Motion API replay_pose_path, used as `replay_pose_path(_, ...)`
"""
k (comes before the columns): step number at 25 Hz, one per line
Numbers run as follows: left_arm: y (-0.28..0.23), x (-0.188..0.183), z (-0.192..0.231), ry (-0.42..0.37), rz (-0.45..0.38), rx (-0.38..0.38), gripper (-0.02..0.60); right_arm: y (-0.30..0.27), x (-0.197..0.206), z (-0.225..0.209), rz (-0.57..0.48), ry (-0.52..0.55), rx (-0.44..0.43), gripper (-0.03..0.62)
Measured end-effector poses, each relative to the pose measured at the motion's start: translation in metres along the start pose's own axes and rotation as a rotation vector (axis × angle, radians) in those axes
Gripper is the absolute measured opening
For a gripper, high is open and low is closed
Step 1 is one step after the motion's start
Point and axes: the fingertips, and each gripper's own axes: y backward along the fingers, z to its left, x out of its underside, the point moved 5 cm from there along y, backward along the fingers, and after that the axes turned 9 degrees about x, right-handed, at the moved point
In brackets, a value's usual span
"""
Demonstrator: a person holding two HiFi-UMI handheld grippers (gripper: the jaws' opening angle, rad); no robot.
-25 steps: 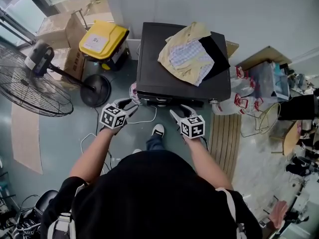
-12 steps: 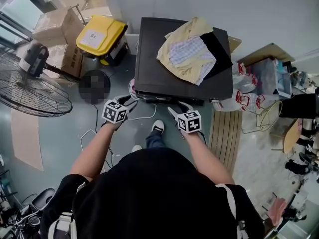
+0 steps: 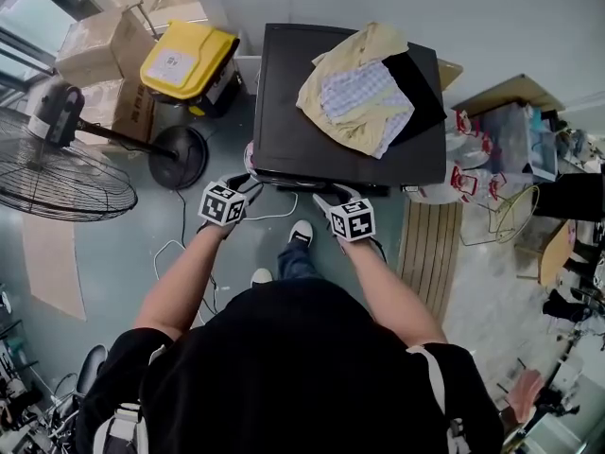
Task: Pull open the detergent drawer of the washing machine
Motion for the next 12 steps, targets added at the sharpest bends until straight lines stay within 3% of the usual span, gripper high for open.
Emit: replay_pose_path(12, -0.020, -0.002, 0.000, -0.019, 0.031, 0.004, 0.184, -0.019, 0.002, -0.002, 0.006, -0.019, -0.004, 0.209)
